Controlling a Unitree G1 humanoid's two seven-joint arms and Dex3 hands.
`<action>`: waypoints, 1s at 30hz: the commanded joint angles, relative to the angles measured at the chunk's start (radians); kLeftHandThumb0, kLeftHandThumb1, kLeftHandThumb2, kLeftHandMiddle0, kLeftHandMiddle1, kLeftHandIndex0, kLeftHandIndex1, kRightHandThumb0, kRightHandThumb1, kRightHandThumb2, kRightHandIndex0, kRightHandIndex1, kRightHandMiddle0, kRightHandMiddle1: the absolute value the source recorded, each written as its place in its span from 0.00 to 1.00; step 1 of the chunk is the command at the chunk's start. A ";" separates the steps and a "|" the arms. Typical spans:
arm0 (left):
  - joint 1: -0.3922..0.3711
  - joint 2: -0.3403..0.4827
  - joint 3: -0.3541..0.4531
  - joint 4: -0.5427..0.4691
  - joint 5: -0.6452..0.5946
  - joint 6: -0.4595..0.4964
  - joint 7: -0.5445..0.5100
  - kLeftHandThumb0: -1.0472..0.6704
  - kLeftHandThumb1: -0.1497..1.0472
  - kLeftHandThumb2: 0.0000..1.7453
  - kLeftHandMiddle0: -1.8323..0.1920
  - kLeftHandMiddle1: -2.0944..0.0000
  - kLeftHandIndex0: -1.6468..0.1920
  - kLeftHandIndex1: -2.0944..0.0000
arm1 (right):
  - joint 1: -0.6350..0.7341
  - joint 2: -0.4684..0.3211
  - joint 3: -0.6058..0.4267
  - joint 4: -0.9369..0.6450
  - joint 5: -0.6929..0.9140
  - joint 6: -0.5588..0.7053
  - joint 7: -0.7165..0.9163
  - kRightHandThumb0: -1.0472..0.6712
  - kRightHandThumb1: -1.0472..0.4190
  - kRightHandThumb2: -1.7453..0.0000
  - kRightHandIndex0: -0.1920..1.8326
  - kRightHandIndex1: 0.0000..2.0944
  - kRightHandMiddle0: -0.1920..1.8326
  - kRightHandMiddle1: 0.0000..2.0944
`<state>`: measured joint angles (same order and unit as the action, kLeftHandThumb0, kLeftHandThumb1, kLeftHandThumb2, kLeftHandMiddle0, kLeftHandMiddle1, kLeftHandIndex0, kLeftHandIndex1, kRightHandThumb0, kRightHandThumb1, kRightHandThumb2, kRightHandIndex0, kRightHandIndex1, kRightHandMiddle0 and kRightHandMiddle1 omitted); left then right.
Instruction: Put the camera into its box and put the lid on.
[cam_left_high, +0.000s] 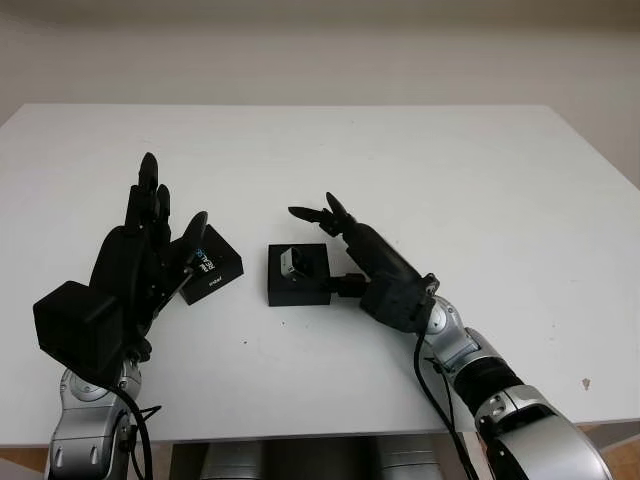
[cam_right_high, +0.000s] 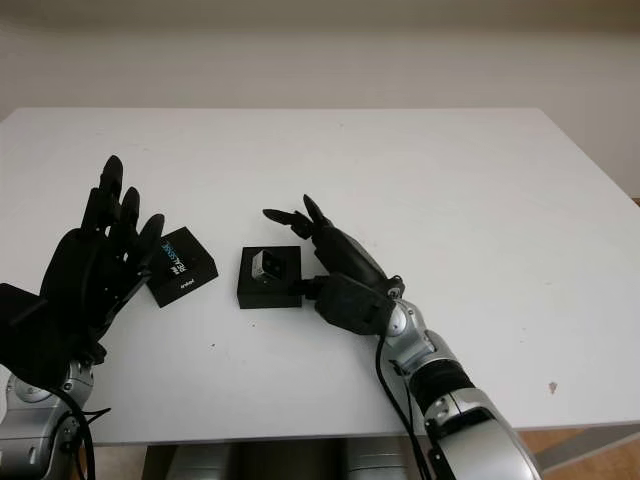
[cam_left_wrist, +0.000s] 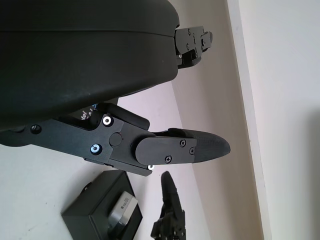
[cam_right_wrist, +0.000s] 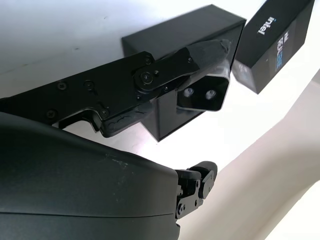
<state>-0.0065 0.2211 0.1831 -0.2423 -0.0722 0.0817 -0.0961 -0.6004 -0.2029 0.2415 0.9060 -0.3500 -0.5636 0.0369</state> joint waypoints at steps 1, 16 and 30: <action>-0.011 0.002 0.002 0.000 -0.001 -0.012 -0.002 0.26 1.00 0.22 0.97 0.97 0.98 0.97 | 0.004 -0.011 -0.012 -0.027 0.010 0.000 0.001 0.19 0.09 0.97 0.01 0.02 0.14 0.13; -0.017 0.005 0.004 0.002 -0.009 -0.015 -0.011 0.26 1.00 0.22 0.97 0.98 0.98 0.98 | 0.115 -0.064 0.005 -0.259 -0.170 0.029 -0.246 0.17 0.09 0.97 0.18 0.04 0.19 0.38; -0.018 -0.003 0.000 -0.001 -0.004 -0.011 -0.003 0.26 1.00 0.22 0.97 0.97 0.98 0.97 | 0.160 -0.065 0.057 -0.394 -0.260 0.115 -0.256 0.15 0.10 0.97 0.21 0.04 0.18 0.44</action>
<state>-0.0096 0.2212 0.1805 -0.2392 -0.0741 0.0751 -0.1031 -0.4390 -0.2715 0.2949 0.5308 -0.6086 -0.4547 -0.2152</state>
